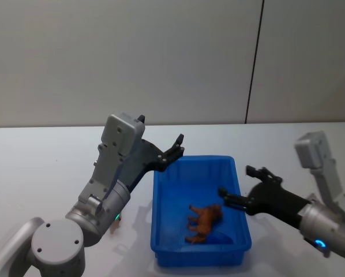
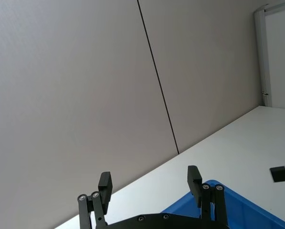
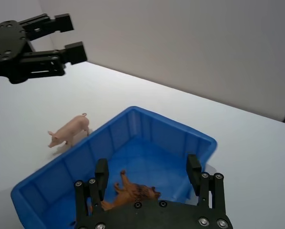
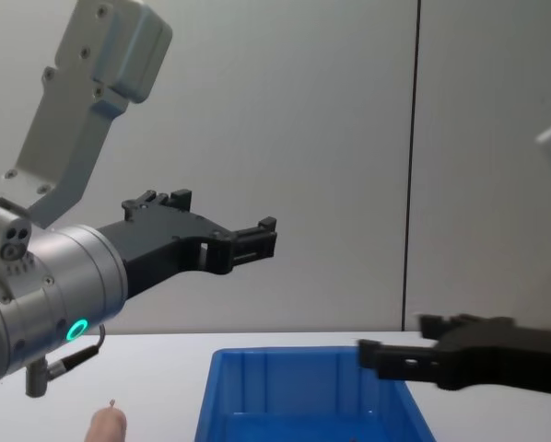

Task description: Pick up the two dolls from the table and place them into the box.

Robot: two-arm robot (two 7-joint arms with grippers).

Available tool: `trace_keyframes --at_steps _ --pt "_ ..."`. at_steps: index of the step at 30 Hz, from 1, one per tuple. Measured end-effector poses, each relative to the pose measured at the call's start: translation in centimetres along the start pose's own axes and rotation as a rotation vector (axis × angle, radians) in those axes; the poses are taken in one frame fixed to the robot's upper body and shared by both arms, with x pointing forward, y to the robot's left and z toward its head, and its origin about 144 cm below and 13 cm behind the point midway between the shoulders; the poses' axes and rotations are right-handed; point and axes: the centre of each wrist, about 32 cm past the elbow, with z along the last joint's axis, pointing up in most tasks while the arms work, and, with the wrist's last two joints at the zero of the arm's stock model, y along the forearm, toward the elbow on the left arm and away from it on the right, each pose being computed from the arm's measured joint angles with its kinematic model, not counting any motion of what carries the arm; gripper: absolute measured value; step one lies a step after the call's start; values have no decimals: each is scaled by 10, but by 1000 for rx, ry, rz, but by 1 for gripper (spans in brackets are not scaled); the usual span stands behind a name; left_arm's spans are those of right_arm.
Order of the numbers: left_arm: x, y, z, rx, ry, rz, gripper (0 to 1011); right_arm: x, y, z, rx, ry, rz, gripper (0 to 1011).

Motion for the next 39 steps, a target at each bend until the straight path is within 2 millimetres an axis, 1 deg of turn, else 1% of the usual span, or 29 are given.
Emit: trace_keyframes --at_steps 3,4,7,11,16,22,32,39 --pt "0 0 0 0 0 0 1001 5 -11 -4 -1 10 -26 1001" --pt "0 0 0 0 0 0 1001 5 -11 -4 -1 10 -26 1001" --pt "0 0 0 0 0 0 1001 8 -22 -7 2 19 -49 1001" --pt "0 0 0 0 0 0 1001 11 -30 -9 2 25 -67 1001" --pt "0 1 0 2 0 1 1001 14 -39 -11 2 32 -85 1001" --pt "0 6 0 19 -3 24 1001 16 -44 -12 2 36 -95 1001" --pt "-2 26 -1 90 28 88 1001 18 -50 -14 2 39 -106 1001" --pt "-4 42 -5 170 66 131 1001 18 -52 -14 2 40 -110 1001"
